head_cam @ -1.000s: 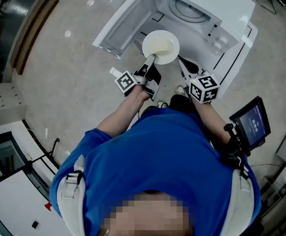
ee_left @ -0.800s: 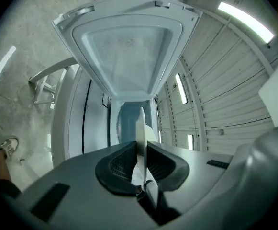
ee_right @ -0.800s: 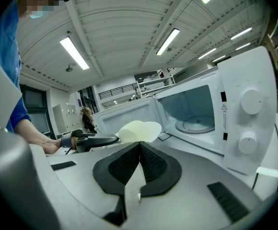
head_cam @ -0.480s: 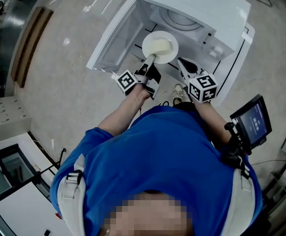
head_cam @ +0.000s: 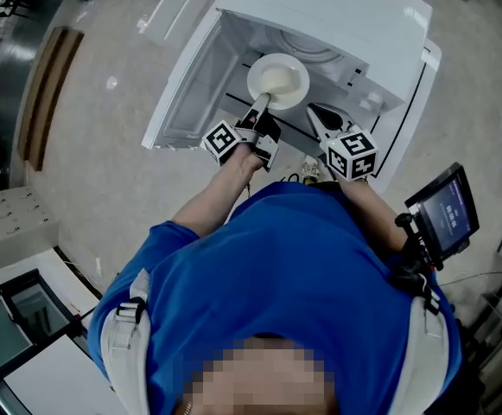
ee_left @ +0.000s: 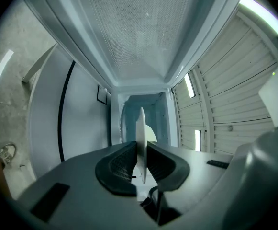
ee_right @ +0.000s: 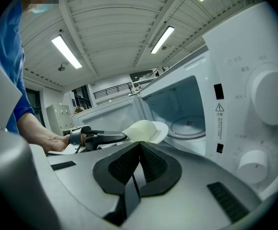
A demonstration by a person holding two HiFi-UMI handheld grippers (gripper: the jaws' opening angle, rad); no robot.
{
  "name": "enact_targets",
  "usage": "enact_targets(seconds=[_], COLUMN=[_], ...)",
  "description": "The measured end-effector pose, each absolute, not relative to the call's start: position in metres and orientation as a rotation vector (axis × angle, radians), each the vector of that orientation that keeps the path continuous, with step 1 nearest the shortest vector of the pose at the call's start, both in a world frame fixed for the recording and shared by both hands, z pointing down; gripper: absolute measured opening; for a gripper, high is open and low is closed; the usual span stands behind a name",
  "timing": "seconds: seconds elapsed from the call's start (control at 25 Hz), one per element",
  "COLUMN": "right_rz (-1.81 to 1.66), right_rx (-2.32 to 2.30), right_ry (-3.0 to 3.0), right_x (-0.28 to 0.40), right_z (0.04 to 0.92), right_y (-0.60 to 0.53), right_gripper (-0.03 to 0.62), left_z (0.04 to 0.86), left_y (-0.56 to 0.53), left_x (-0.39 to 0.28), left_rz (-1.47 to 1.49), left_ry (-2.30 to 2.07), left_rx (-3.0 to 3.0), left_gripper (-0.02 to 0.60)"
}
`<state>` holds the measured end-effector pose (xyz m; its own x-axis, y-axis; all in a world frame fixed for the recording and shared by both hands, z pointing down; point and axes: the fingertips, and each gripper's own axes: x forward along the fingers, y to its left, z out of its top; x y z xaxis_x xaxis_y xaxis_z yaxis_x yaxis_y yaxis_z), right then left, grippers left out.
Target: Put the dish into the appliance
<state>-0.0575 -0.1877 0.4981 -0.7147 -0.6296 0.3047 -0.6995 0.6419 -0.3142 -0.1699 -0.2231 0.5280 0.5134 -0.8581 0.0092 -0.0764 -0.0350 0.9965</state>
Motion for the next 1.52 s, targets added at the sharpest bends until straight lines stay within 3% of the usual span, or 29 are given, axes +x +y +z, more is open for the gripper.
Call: enact_targets(seconds=[1.52], right_rz=[0.603], right_rx=[1.095], right_ry=[-2.627], right_x=[-0.052], right_z=[0.516], right_y=[-0.215], right_gripper=[0.002], left_z=[0.573], left_y=[-0.309], left_x=[-0.133], left_rz=[-0.665], left_ry=[-0.847], left_rx=[1.414], left_gripper=[0.050])
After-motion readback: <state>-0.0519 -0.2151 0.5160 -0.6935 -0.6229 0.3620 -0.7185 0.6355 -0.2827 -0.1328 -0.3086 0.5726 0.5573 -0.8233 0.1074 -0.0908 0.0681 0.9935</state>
